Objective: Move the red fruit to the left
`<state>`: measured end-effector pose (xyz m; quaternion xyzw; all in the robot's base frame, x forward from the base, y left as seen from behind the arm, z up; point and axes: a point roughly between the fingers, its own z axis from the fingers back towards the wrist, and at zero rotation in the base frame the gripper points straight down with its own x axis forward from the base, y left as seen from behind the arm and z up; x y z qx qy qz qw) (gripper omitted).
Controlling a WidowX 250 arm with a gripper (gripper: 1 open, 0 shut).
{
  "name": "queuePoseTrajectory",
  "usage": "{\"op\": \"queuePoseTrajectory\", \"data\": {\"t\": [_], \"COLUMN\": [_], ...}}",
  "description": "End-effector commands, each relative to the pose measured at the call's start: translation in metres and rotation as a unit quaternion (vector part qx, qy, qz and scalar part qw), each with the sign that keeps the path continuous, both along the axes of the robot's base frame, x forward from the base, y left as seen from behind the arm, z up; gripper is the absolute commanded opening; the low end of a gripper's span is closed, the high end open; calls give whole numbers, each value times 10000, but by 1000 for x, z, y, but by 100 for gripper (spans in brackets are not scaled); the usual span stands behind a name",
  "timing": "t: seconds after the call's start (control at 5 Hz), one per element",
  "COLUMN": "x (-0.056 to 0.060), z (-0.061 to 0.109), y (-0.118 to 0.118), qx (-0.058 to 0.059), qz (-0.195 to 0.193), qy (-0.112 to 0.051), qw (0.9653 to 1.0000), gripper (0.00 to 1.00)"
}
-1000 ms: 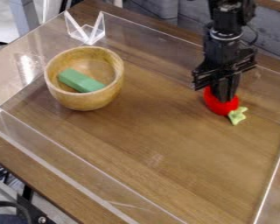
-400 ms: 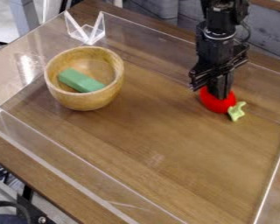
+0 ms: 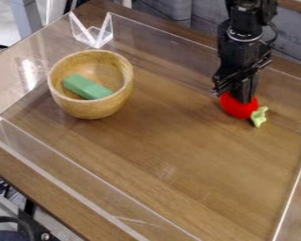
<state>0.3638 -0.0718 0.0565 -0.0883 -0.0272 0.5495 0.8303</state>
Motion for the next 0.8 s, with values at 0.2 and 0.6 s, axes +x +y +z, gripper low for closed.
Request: {"op": "queuePoseTrajectory", "data": {"t": [0.2, 0.6], "x": [-5, -24], "z": [77, 99], "y": [31, 102], "qx": [-479, -564], "qz": [141, -36], "qy": [-603, -698], "qw": [9969, 9960], "gripper": [0, 0]}}
